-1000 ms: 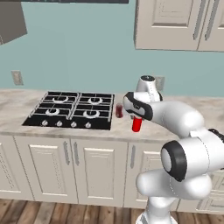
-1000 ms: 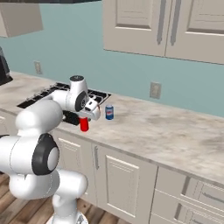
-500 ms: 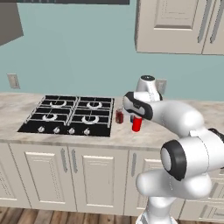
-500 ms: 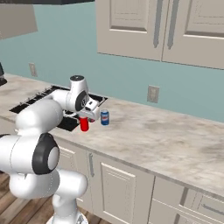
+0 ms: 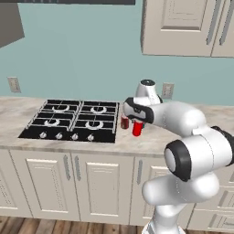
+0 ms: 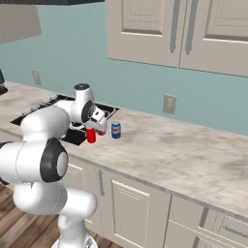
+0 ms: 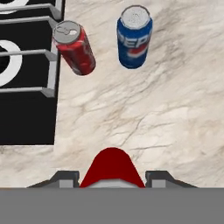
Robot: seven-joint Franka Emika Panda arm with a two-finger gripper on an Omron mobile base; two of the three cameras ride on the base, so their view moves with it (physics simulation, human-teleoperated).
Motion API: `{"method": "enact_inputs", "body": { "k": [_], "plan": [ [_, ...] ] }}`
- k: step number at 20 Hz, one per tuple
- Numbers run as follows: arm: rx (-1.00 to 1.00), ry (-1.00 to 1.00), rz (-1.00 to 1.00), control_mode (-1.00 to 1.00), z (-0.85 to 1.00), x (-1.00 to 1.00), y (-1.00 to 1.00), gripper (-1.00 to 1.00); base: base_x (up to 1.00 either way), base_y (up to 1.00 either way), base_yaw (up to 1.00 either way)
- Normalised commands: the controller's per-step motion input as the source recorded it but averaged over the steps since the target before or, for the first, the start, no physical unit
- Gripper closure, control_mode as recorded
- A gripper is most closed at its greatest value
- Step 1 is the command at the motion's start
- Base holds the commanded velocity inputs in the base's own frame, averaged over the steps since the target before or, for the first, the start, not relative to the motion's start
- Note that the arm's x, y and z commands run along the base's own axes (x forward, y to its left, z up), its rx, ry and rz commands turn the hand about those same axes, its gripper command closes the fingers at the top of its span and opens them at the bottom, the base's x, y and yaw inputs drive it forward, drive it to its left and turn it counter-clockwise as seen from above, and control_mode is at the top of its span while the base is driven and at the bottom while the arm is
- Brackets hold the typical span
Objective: Four empty soda cans are scattered around the kitchen. Gather all the cans and cluster them next to the stove for recycling.
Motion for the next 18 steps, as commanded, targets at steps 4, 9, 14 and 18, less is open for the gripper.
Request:
{"method": "enact_inputs", "body": {
  "k": [4, 9, 14, 18],
  "plan": [
    [0.0, -0.02, -0.1, -1.0, -0.21, 0.19, 0.36, 1.0, 0.0, 0.0, 0.0],
    [0.0, 0.0, -0.11, -1.0, -0.3, 0.17, 0.06, 1.0, 0.0, 0.0, 0.0],
    [-0.03, -0.03, -0.08, -1.0, -0.35, 0.28, 0.06, 1.0, 0.0, 0.0, 0.0],
    [-0.03, -0.02, -0.08, -1.0, -0.24, 0.21, 0.0, 1.0, 0.0, 0.0, 0.0]
  ]
}}
